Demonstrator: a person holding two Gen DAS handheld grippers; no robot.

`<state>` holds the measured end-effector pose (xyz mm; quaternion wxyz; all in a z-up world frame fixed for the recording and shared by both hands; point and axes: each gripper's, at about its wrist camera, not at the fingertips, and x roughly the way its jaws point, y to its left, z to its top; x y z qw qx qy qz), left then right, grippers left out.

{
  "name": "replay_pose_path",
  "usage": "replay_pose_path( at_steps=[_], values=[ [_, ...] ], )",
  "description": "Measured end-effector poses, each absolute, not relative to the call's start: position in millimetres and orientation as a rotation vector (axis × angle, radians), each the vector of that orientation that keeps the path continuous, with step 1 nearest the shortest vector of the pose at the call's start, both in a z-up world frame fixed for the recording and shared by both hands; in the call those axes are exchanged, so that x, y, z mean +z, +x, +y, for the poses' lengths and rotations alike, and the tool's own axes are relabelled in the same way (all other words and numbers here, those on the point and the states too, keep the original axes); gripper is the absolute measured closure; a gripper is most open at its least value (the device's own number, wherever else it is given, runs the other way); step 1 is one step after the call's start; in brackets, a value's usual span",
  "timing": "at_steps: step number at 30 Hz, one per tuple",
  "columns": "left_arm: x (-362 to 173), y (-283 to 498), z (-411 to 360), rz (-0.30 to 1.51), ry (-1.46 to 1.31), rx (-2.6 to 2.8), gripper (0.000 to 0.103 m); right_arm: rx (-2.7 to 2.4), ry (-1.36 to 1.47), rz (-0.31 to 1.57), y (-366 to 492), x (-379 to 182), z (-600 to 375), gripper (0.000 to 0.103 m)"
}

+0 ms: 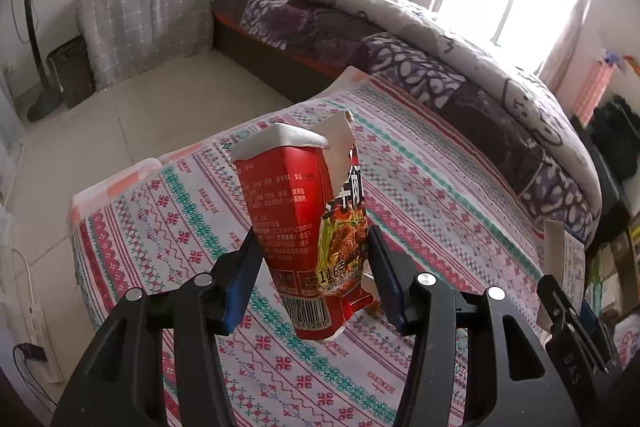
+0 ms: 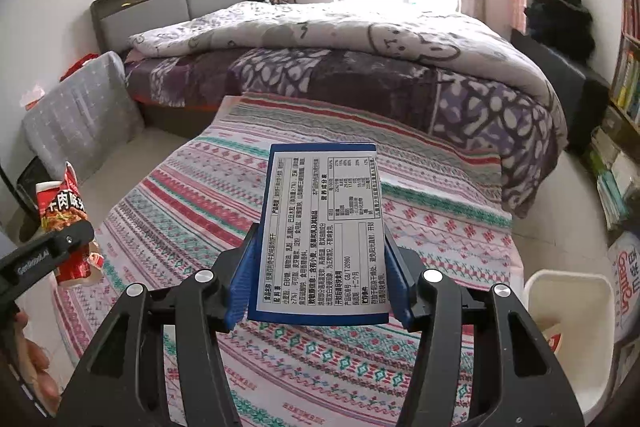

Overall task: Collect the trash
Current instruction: 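Carry both items to the white bin and open both tools over it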

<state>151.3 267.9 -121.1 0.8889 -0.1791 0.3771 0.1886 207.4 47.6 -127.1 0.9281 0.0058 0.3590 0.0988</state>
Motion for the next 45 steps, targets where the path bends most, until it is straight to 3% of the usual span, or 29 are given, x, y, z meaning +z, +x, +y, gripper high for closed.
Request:
replay_pose_path(
  at_steps=[45],
  values=[
    [-102.6,169.1,69.3,0.738,-0.120,0.067,0.050,-0.091,0.228,0.711,190.4,-103.3,-147.0,0.049]
  ],
)
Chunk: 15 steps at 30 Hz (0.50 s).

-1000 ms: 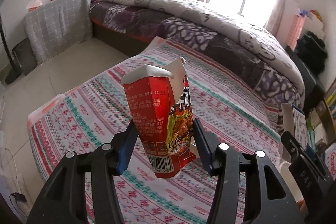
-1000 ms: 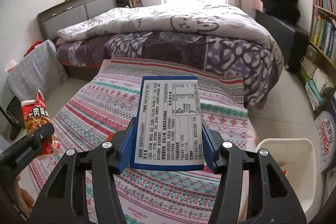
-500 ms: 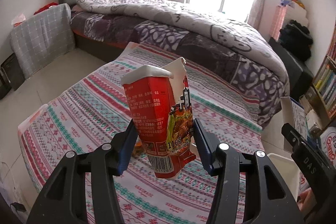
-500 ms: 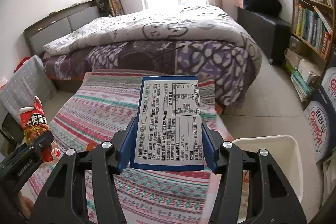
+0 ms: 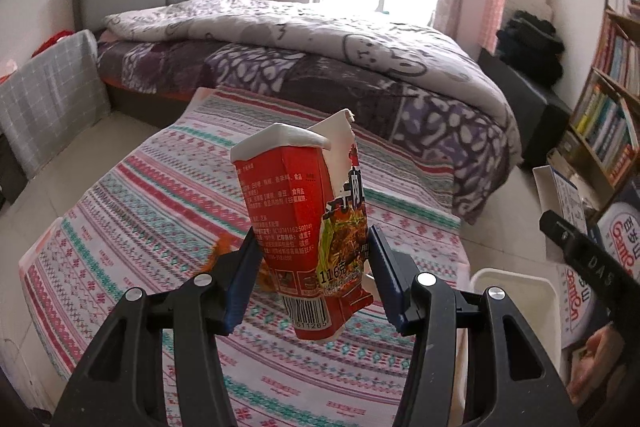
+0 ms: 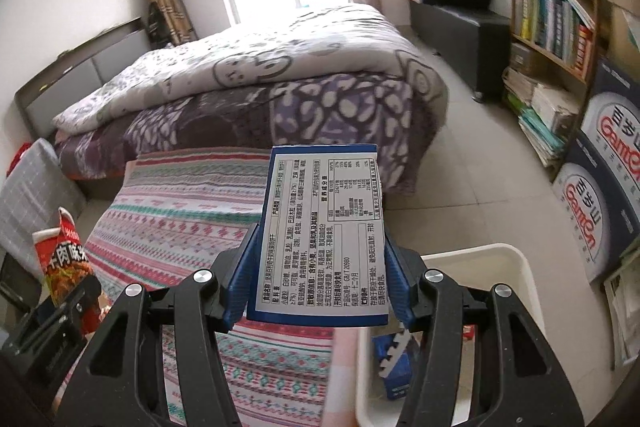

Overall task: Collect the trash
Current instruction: 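Carry both items to the white bin and open both tools over it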

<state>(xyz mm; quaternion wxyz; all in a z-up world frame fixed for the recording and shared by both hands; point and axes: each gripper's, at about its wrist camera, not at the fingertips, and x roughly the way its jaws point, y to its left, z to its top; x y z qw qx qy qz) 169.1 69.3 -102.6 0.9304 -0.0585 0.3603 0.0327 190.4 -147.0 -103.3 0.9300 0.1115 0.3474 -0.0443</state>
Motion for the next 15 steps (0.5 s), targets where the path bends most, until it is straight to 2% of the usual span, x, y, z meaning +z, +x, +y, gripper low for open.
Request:
replay_pose_path(
  at_steps=[15],
  values=[
    [-104.6,167.8,0.4,0.747,-0.059,-0.055,0.050,-0.246,0.349,0.732,172.8,-104.5,-235.3,0.048]
  ],
)
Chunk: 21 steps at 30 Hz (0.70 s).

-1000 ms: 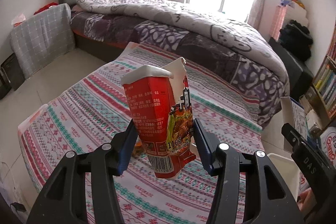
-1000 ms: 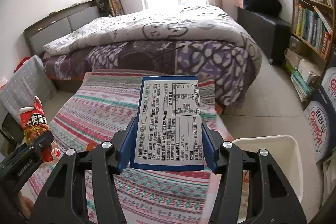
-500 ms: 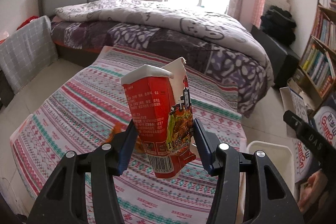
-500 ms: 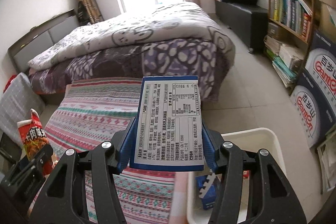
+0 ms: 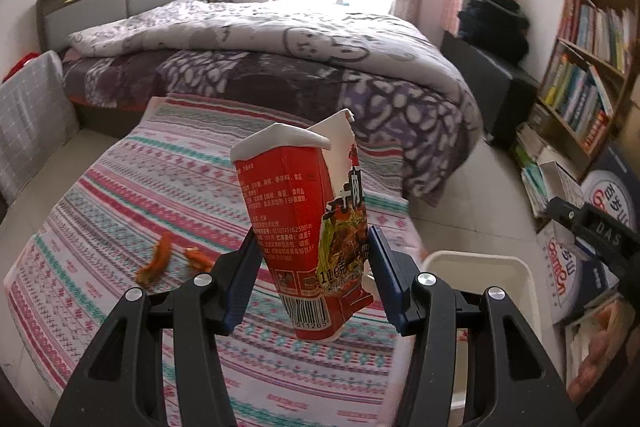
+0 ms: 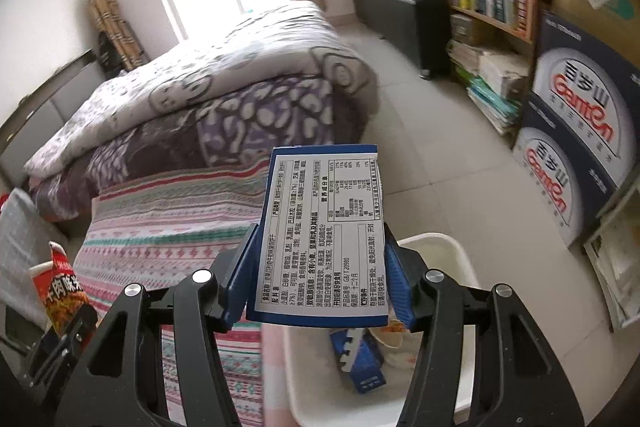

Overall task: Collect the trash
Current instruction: 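Carry both items to the white bin and open both tools over it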

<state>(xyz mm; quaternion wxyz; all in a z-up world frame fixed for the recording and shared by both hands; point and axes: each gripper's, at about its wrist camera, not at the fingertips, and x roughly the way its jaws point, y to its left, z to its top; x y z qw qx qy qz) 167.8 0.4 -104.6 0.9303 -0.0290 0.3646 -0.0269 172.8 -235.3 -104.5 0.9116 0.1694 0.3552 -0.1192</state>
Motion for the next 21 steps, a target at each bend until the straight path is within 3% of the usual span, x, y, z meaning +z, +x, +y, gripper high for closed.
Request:
replay_pose_path(
  at_steps=[4,6,9,21],
  values=[
    [-106.7,164.8,-25.3,0.749,-0.026,-0.103,0.050,-0.289,0.376,0.742,166.8,-104.6,-258.7,0.045],
    [-108.7,163.7,-39.1,0.754,-0.012,-0.128,0.050,-0.312,0.393,0.737,162.7,-104.1,-268.5,0.030],
    [-111.4,160.4,-56.2,0.758,0.008,-0.158,0.050,-0.364,0.418,0.704,152.3,-100.6,-286.9,0.021],
    [-126.9,147.0,-121.9,0.775,0.108,-0.267,0.050,-0.476,0.514,0.657,125.4,-98.2,-350.0,0.013]
  ],
)
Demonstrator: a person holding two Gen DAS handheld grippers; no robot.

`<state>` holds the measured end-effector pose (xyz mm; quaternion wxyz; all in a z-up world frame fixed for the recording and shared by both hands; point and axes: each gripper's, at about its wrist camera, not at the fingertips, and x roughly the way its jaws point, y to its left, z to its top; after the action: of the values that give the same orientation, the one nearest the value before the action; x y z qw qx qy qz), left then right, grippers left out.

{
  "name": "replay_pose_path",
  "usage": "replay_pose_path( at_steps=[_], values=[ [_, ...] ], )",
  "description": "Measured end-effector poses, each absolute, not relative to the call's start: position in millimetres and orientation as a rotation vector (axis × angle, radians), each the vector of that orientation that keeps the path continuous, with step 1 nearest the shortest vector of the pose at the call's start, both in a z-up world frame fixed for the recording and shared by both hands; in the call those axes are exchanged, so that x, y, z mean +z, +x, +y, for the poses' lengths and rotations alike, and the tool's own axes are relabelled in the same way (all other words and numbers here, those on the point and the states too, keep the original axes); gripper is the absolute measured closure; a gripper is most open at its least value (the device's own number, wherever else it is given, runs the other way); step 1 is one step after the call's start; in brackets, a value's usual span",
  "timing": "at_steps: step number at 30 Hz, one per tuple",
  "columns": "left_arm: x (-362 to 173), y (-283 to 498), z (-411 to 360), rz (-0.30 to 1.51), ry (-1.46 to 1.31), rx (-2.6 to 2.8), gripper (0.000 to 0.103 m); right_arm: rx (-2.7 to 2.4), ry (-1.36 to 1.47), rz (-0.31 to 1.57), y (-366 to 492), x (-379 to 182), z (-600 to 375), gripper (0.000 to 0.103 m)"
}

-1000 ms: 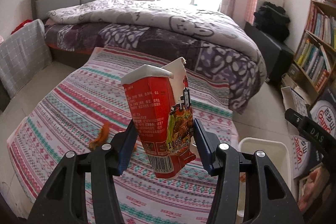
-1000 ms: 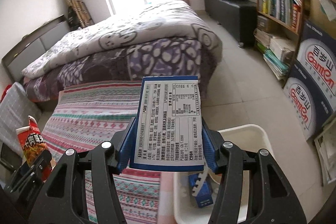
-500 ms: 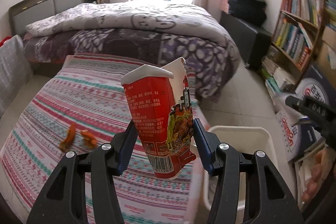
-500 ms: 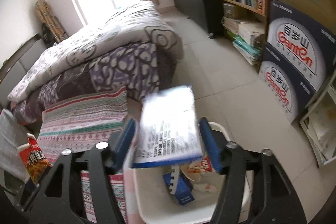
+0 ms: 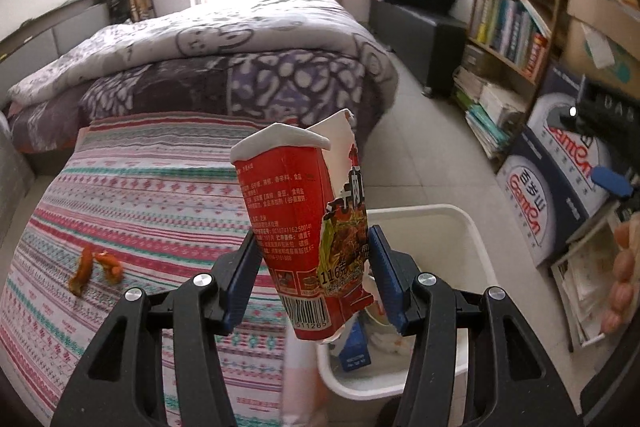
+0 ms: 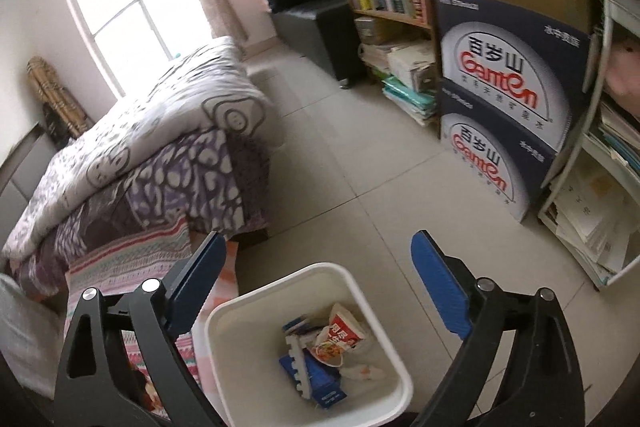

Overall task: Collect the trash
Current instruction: 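Carry both items to the white bin and open both tools over it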

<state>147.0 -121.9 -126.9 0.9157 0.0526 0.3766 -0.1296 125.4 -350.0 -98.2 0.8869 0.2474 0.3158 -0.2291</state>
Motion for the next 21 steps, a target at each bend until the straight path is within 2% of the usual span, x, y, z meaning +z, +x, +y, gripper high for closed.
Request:
replay_pose_path(
  at_steps=[9,12,14,21],
  values=[
    [-137.7,135.6,-165.3,0.797,0.157,-0.356,0.049,-0.524,0.563,0.642,109.4,-100.3,-380.9,0.012],
    [-142.3,130.2,-179.1,0.807,0.169,-0.410,0.046,-0.534,0.580,0.644,105.5,-102.3,-390.7,0.012],
    [-145.2,127.0,-185.6,0.817,0.179,-0.434,0.039,-0.538,0.588,0.646,104.8,-102.5,-394.0,0.011],
    [-151.4,122.0,-192.5,0.835,0.202,-0.461,0.027,-0.528,0.611,0.653,104.9,-102.8,-394.8,0.009]
  ],
)
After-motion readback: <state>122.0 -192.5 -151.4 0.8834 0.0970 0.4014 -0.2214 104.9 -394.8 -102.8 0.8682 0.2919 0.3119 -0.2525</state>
